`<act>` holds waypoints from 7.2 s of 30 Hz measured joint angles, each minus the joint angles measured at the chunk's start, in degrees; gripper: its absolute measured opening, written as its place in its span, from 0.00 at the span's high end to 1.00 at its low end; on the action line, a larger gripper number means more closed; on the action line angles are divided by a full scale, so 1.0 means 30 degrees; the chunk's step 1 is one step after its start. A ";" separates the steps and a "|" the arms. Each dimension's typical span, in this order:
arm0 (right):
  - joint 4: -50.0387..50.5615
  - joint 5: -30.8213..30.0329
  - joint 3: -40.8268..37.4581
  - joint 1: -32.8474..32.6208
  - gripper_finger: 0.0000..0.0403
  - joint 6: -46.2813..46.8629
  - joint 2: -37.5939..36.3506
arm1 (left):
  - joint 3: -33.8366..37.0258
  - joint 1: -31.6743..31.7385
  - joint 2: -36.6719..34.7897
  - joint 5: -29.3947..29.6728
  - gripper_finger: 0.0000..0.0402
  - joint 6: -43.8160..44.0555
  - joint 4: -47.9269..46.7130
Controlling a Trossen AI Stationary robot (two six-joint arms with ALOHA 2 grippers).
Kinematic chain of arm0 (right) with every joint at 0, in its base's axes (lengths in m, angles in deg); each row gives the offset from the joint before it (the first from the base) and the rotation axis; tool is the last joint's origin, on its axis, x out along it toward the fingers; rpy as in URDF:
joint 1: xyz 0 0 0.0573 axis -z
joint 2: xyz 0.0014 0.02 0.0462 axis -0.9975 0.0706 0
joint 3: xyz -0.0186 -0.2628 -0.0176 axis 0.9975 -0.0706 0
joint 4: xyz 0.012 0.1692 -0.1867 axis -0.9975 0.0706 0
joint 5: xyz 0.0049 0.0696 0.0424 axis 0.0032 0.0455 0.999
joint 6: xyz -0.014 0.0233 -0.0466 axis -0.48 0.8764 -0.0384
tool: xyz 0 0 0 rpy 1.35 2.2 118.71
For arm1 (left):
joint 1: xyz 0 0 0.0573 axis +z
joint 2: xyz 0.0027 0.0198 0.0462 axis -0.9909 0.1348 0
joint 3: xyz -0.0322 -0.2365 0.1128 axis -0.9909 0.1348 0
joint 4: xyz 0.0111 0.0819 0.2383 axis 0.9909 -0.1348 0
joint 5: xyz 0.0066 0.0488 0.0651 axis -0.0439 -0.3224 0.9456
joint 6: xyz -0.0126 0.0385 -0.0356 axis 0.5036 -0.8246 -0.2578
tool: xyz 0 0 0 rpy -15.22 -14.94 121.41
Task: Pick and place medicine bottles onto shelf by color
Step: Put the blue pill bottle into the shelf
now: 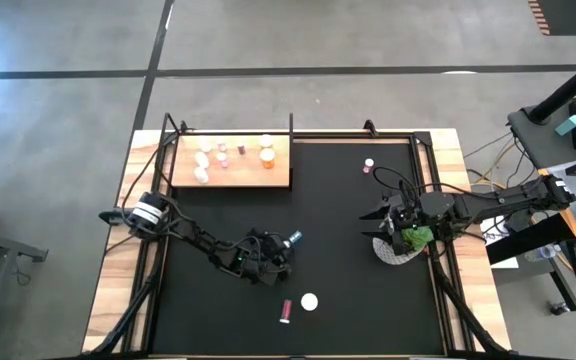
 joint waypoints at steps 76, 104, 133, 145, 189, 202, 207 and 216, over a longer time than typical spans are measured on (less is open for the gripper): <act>0.0000 -0.0006 0.0000 0.0001 0.46 0.0000 0.0118 | -1.0173 1.3508 -0.7063 -1.1369 0.72 0.6961 -2.7952; 0.0000 -0.0007 0.0007 0.0001 0.46 0.0000 0.0125 | -1.0042 1.5304 -0.7426 -1.2678 0.72 0.1801 -2.7811; 0.0007 -0.0005 0.0000 0.0001 0.46 0.0000 0.0125 | -1.0064 2.0013 -0.6634 -1.8892 0.72 1.1846 -2.7820; 0.0007 0.0000 0.0000 0.0001 0.46 0.0000 0.0125 | -0.9746 2.0282 -0.6641 -1.9009 0.72 2.1424 -2.7264; 0.0007 0.0000 0.0000 -0.0005 0.46 0.0000 0.0125 | -0.6589 2.2598 -0.6648 -1.9934 0.72 2.5543 -2.1460; 0.0007 -0.0006 0.0004 0.0001 0.46 0.0000 0.0125 | -0.6574 2.2813 -0.6648 -1.9934 0.72 2.5528 -2.1467; 0.0007 -0.0004 0.0004 -0.0002 0.46 0.0000 0.0125 | -0.6574 2.2855 -0.6648 -1.9934 0.72 2.5507 -2.1480; 0.0007 0.0000 0.0000 0.0001 0.46 0.0000 0.0125 | -0.6574 2.2877 -0.6648 -1.9934 0.70 2.5492 -2.1482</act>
